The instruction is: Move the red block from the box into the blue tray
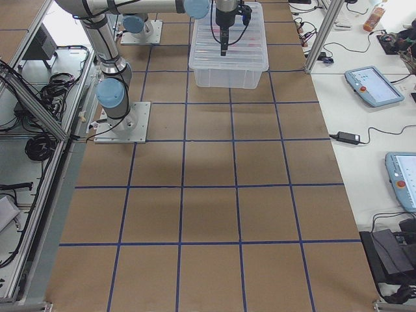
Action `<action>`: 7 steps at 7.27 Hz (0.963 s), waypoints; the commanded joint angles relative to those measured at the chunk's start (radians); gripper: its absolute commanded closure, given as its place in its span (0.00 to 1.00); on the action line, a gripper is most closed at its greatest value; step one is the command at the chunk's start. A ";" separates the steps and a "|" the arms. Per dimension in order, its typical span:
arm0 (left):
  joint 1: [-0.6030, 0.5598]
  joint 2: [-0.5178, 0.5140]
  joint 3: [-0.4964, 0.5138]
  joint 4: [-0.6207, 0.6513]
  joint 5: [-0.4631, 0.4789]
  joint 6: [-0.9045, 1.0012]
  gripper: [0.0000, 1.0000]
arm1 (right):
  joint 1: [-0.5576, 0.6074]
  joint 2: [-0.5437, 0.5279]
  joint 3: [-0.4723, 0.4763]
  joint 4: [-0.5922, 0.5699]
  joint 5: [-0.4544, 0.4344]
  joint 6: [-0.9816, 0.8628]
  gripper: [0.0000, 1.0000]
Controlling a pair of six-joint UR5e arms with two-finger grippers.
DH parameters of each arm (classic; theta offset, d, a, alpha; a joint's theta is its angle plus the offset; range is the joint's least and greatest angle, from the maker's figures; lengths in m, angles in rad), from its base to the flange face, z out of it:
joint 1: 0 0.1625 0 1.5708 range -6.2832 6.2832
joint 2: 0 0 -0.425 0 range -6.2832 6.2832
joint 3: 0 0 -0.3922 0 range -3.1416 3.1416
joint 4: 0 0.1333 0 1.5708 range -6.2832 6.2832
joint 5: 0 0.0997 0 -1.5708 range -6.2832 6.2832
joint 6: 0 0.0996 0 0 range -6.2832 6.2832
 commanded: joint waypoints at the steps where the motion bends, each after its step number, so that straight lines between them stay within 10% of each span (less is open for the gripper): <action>1: -0.036 -0.003 0.001 0.003 0.006 -0.009 0.00 | 0.006 0.003 -0.021 0.003 0.001 -0.003 0.00; 7: -0.036 0.000 0.001 0.003 0.003 -0.006 0.00 | 0.006 0.009 -0.021 -0.006 0.004 0.002 0.00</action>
